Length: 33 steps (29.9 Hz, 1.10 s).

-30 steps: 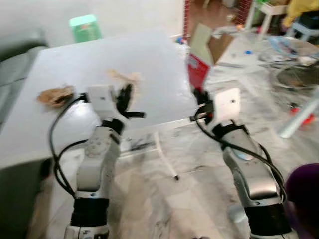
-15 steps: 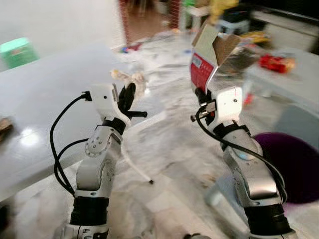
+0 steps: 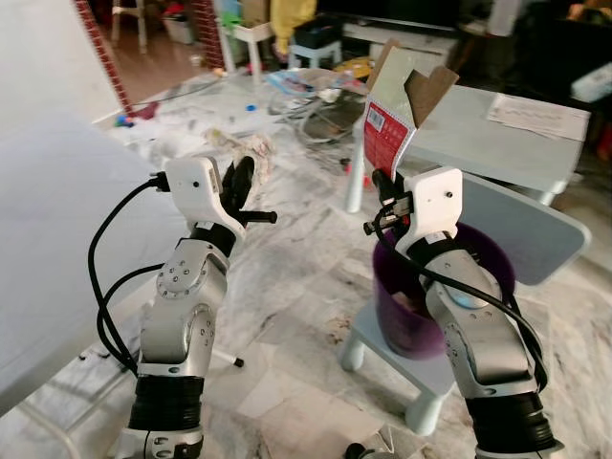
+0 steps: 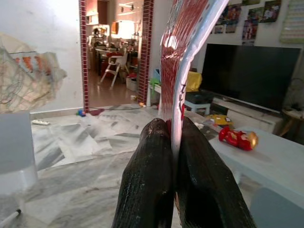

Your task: Picking trash to rubbish bin

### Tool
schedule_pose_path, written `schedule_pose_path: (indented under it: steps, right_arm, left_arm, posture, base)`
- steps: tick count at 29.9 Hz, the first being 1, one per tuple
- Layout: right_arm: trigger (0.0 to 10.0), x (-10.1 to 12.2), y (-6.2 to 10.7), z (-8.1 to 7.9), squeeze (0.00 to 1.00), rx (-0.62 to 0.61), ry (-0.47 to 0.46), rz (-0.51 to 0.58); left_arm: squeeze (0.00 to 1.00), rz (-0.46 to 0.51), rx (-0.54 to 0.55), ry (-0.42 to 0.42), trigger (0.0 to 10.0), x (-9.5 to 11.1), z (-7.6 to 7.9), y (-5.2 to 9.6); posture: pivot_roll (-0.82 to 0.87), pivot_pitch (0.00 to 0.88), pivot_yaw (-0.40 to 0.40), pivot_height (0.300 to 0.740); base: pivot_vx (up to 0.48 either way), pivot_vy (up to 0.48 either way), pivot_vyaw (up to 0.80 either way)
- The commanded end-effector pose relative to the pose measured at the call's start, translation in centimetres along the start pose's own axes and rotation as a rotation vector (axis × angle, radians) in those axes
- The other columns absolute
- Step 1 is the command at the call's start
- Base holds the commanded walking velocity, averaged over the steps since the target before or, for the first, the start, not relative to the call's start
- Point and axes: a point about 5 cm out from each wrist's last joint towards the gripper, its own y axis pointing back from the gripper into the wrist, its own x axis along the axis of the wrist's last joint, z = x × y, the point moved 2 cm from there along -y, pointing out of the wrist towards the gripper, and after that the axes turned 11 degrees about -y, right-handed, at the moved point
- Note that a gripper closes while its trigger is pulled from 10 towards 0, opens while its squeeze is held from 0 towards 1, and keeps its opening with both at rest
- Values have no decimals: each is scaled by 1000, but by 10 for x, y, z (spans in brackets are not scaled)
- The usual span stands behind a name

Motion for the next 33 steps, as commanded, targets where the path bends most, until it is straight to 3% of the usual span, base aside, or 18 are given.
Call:
schedule_pose_path:
  steps: [1,6,16,25,33]
  right_arm:
    - [10000,5,-2,-2,0,5,6,21]
    - [10000,6,-3,0,0,1,6,21]
    - [10000,6,-1,0,0,-1,7,22]
    - [10000,6,0,2,0,-8,8,20]
    - [10000,5,-1,4,0,-9,13,17]
  left_arm:
    - [0,-8,7,-14,10000,-1,-2,-1]
    - [0,-8,9,-12,10000,-1,-3,-2]
    - [0,-10,9,-14,10000,-1,-5,-1]
    - [0,-20,22,4,10000,-3,-4,-1]
    - [0,-5,31,16,10000,-1,-5,-1]
  posture:
    - [-59,43,78,740]
    - [-60,45,79,740]
    - [-59,51,77,740]
    - [-63,56,76,740]
    - [-64,54,75,740]
  base:
    - [0,0,-800]
    - [0,0,-800]
    - [61,0,0]
    - [301,-341,0]
    - [0,0,0]
